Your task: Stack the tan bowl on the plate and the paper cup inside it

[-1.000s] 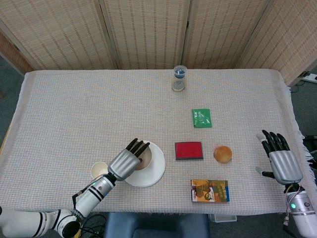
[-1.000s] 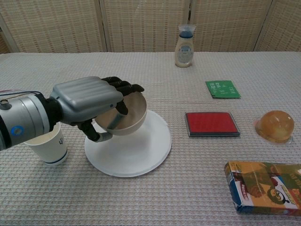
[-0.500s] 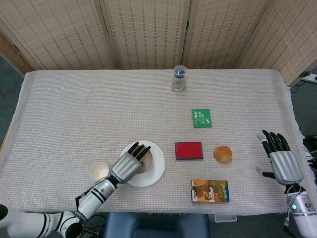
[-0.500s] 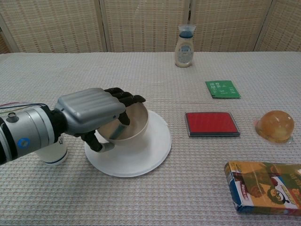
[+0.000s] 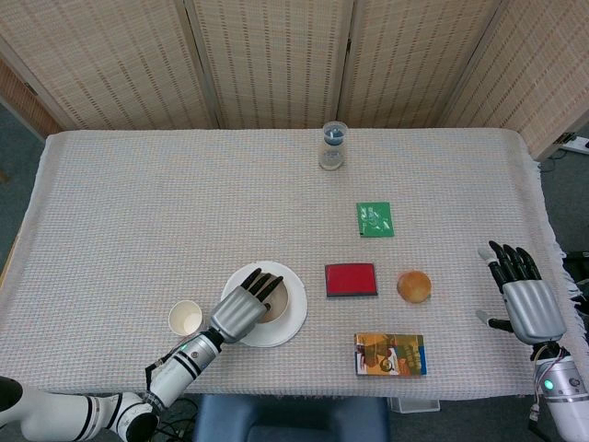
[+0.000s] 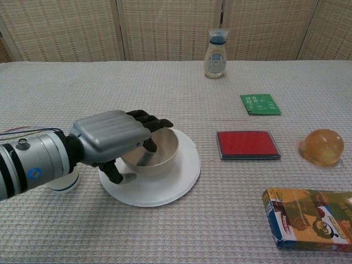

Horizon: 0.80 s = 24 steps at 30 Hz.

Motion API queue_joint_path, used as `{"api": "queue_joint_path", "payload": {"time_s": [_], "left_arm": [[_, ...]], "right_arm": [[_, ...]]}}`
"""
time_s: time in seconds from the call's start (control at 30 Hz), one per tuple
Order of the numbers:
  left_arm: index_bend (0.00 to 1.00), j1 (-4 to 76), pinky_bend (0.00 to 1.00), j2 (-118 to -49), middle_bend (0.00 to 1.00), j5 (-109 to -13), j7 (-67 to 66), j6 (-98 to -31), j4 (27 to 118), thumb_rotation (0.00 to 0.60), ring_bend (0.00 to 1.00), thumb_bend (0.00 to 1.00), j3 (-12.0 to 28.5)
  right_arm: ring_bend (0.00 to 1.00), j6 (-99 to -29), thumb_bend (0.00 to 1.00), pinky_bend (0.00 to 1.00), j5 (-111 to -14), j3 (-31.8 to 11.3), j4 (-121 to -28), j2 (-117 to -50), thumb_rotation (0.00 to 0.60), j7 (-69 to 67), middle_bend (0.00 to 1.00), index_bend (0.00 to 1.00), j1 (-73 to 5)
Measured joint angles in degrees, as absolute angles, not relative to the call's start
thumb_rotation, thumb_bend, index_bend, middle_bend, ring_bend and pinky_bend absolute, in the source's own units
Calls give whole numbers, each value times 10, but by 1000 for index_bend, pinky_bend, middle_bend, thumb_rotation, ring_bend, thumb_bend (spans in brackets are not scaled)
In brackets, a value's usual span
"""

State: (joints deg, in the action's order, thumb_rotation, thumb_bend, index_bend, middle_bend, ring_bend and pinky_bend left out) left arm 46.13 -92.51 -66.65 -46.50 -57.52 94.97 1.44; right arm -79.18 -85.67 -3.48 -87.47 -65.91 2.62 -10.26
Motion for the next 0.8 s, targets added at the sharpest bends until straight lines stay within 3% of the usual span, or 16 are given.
{"api": "queue_joint_path", "payload": {"time_s": [0.43,0.63,0.8], "left_arm": [[377,456,56,-878,0,-653,-483,-588,1022,600,0,349,9],[200,440,56,-806,0,-641,-500,-624,1098,600,0,280,3],[148,424,56,-737,0,-620,-510,-653,1158,600,0,268,-1]], "right_arm": [[0,-799,89,0,-856,-37,-875,-658,600,26,0,75,-99],[0,-801,89,0,-858,-35,-877,-659,600,29,0,75,-98],[0,-799,90,0,-859,-34,-878,-661,600,38,0,75,-98]]}}
